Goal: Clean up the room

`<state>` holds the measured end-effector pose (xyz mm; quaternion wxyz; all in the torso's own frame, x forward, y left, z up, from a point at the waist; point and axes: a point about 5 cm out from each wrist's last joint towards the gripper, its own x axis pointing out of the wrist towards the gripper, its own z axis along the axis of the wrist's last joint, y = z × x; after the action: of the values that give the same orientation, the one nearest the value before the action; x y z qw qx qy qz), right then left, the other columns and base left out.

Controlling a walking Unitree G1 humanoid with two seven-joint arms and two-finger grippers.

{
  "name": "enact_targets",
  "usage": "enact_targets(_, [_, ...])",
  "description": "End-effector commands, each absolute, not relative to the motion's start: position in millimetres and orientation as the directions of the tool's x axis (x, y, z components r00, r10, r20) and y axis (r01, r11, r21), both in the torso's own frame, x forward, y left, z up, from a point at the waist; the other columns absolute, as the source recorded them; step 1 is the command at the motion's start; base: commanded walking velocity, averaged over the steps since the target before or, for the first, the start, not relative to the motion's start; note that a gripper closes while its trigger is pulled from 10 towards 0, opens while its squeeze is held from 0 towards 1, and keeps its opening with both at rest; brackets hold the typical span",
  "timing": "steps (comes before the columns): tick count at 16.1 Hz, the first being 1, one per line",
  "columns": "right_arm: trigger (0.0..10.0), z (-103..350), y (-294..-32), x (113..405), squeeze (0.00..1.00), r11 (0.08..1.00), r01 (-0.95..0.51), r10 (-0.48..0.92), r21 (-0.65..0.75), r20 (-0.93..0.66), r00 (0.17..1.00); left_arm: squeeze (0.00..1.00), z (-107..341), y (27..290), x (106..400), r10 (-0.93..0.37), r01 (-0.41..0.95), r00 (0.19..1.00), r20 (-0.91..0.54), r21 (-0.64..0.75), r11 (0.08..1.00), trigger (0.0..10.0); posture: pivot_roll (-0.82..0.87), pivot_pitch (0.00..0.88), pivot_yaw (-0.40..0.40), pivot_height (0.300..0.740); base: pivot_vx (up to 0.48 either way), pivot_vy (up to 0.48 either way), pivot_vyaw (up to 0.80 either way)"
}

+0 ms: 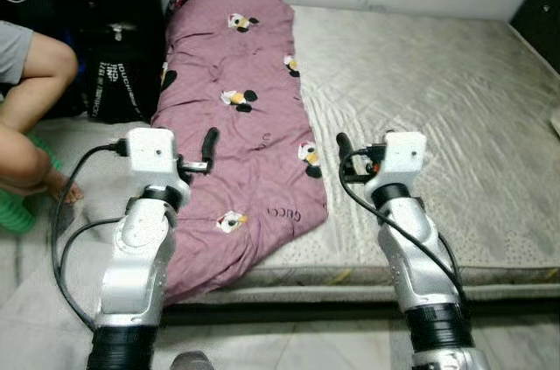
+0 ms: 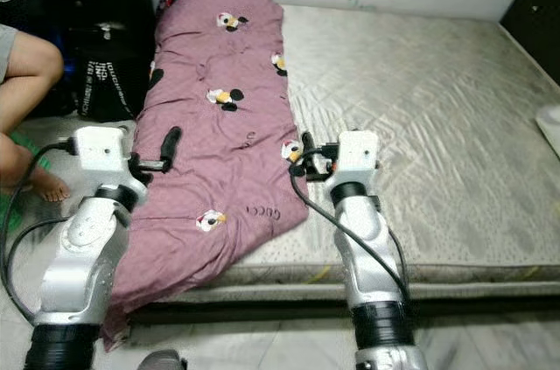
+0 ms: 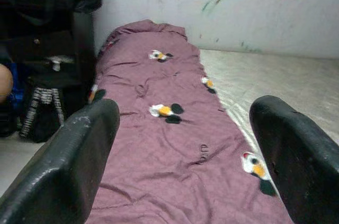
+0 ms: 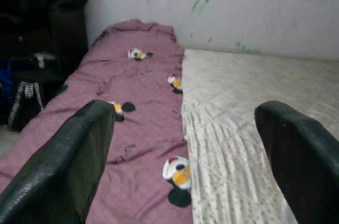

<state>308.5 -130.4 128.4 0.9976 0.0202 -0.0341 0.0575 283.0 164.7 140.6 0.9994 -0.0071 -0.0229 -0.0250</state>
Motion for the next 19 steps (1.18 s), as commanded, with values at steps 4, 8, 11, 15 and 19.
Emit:
enact_targets(4, [10.0, 125, -147, 307, 0.0, 0.997, -0.068, 0.067, 0.02, 0.055, 0.996, 0.0, 144, 154, 286, -0.065, 0.068, 0.996, 0.065, -0.038, 0.997, 10.0, 0.02, 0.0, -0.088, 0.74, 0.0, 0.0, 0.0])
enact_targets(8, [10.0, 125, -147, 307, 0.0, 0.998, -0.068, 0.066, 0.02, 0.052, 0.996, 0.0, 143, 154, 285, -0.059, 0.062, 0.997, 0.059, -0.043, 0.997, 10.0, 0.02, 0.0, -0.089, 0.74, 0.0, 0.0, 0.0])
enact_targets(11, [10.0, 124, -147, 307, 0.0, 0.997, -0.068, 0.067, 0.02, 0.049, 0.997, 0.0, 137, 157, 284, -0.039, 0.041, 0.999, 0.036, -0.049, 0.998, 10.0, 0.02, 0.0, -0.084, 0.74, 0.0, 0.0, 0.0])
enact_targets(15, [10.0, 123, -150, 313, 0.0, 0.998, -0.054, 0.053, 0.02, 0.048, 0.997, 0.0, 130, 167, 285, 0.032, -0.031, 0.999, 0.003, -0.071, 0.997, 10.0, 0.02, 0.0, -0.08, 0.74, 0.0, 0.0, 0.0])
enact_targets(19, [10.0, 121, -141, 310, 0.0, 0.996, -0.09, 0.09, 0.004, 0.046, 0.995, 0.0, 129, 164, 287, 0.013, -0.013, 1.0, 0.008, -0.065, 0.998, 10.0, 0.02, 0.0, -0.081, 0.74, 0.0, 0.0, 0.4])
